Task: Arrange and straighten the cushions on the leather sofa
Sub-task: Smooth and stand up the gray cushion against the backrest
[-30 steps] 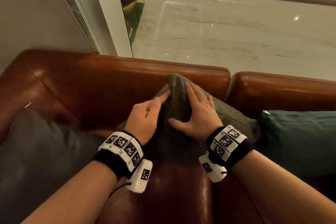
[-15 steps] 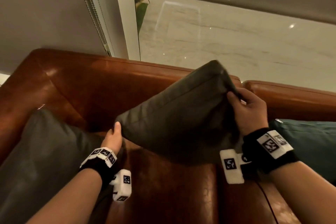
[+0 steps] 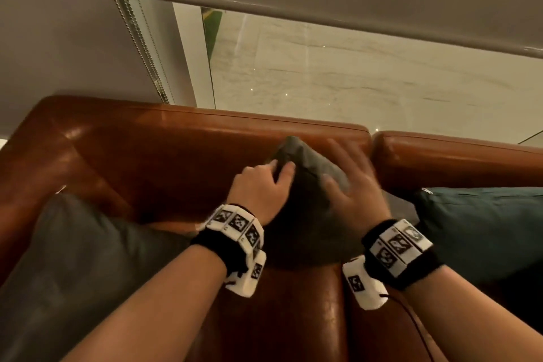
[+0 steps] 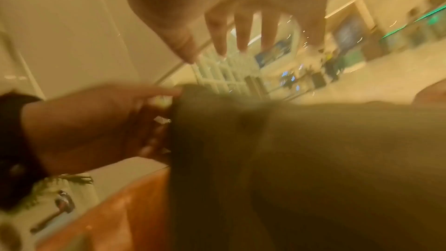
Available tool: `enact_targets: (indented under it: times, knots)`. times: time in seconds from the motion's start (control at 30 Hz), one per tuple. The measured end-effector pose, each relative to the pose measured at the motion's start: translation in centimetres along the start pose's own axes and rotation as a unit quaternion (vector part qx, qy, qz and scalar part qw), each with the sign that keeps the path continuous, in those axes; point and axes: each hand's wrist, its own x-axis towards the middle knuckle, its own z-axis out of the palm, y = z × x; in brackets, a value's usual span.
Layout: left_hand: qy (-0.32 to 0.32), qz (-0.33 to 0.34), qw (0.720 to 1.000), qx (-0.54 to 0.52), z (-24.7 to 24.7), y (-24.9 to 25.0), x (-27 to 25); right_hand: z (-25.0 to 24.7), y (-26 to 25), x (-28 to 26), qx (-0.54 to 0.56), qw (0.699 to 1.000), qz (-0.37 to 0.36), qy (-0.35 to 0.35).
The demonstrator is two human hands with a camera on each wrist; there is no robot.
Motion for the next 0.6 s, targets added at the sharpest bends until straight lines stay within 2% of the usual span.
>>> enact_targets:
  times: [0.03,0.07,0.13,0.17,0.23,0.27,0.33,0.4,0.43,0.5,0.6]
  knots:
    - [-0.028,0.026,0.997,-0.06,0.9,0.3,-0.5,0.7,-0.2,0.4,0.007,0.999,0.012,-0.046]
    - [-0.071,0.061,0.987,-0.131,1.6,0.5,-1.0,1.2,0.0,0.9,0.014,0.998,0.035,-0.045]
    - [-0.14,0.137,0.958,-0.21,2.5,-0.2,-1.7,1.1,0.6,2.1,0.031,0.995,0.089,0.033]
    - [-0.144,0.155,0.955,-0.206,2.6,-0.9,-1.8,0.7,0.8,2.5,0.031,0.992,0.104,0.062]
    - [-0.091,0.134,0.972,-0.17,3.1,-3.7,-1.5,0.0,1.2,2.8,0.007,0.993,0.099,0.058]
    - [-0.054,0.093,0.983,-0.146,3.5,-5.5,-1.2,-0.1,1.4,2.8,-0.004,0.995,0.083,0.051]
    - [-0.014,-0.053,0.996,-0.077,4.5,-9.8,-0.9,-0.3,1.7,2.5,0.003,0.996,0.061,0.072]
    - [-0.058,-0.221,0.973,-0.017,5.6,-13.9,-1.2,-0.5,2.3,2.2,0.026,0.991,0.053,0.116]
    - [-0.091,-0.28,0.956,-0.008,6.2,-15.4,-1.7,-0.8,2.5,2.1,0.036,0.989,0.052,0.134]
    - [-0.116,-0.342,0.932,-0.026,7.4,-17.2,-2.9,-1.7,2.3,1.9,0.058,0.986,0.048,0.147]
    - [-0.062,-0.381,0.913,-0.133,6.7,-17.2,-3.4,-3.4,1.0,2.0,0.1,0.979,0.063,0.164]
